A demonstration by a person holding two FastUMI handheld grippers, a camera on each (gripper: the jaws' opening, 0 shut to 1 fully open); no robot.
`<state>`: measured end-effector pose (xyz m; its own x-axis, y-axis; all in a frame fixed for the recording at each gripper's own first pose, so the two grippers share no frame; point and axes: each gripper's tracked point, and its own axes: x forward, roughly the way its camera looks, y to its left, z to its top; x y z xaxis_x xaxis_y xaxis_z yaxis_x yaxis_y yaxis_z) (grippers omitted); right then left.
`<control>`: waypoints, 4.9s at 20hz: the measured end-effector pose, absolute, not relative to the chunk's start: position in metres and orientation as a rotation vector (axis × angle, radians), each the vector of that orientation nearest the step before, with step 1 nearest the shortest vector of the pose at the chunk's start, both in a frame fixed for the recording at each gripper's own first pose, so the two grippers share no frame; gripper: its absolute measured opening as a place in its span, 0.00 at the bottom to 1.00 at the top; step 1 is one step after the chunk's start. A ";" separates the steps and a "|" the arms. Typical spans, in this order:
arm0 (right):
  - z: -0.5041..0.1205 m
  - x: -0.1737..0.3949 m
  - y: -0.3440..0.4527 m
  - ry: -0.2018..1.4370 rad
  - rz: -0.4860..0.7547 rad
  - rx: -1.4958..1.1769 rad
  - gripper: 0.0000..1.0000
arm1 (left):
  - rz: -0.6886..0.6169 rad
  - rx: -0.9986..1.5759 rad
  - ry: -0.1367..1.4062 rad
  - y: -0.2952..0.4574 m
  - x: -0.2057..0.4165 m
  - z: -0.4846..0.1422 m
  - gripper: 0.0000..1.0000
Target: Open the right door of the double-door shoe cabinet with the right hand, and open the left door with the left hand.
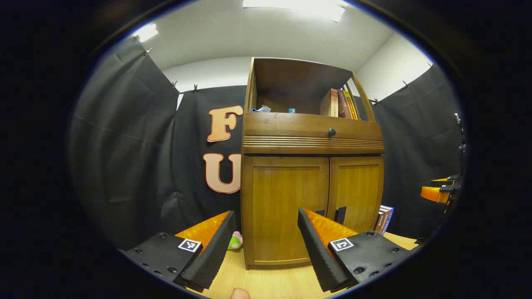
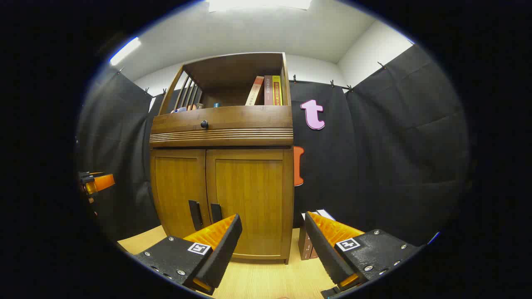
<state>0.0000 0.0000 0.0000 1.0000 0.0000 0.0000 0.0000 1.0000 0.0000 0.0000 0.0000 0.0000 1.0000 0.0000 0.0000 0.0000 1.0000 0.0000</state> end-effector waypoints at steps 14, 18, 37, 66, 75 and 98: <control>0.002 -0.003 -0.009 -0.004 -0.024 -0.004 1.00 | 0.008 0.016 -0.012 0.001 -0.006 0.008 0.98; -0.006 0.004 -0.004 0.005 -0.019 -0.004 1.00 | 0.006 0.017 -0.016 0.003 -0.007 0.009 0.98; -0.089 0.108 0.120 0.080 0.130 0.017 0.94 | 0.027 0.028 0.022 0.033 -0.004 -0.008 0.96; -0.170 0.231 0.177 0.154 0.112 0.043 0.37 | 0.142 0.064 0.060 0.073 -0.005 -0.016 0.96; -0.168 0.209 0.172 0.167 0.156 0.068 0.33 | 0.148 0.070 0.043 0.066 -0.019 -0.009 0.95; -0.154 0.095 0.112 0.192 0.264 0.084 0.30 | 0.109 0.045 0.033 0.037 -0.036 -0.001 0.98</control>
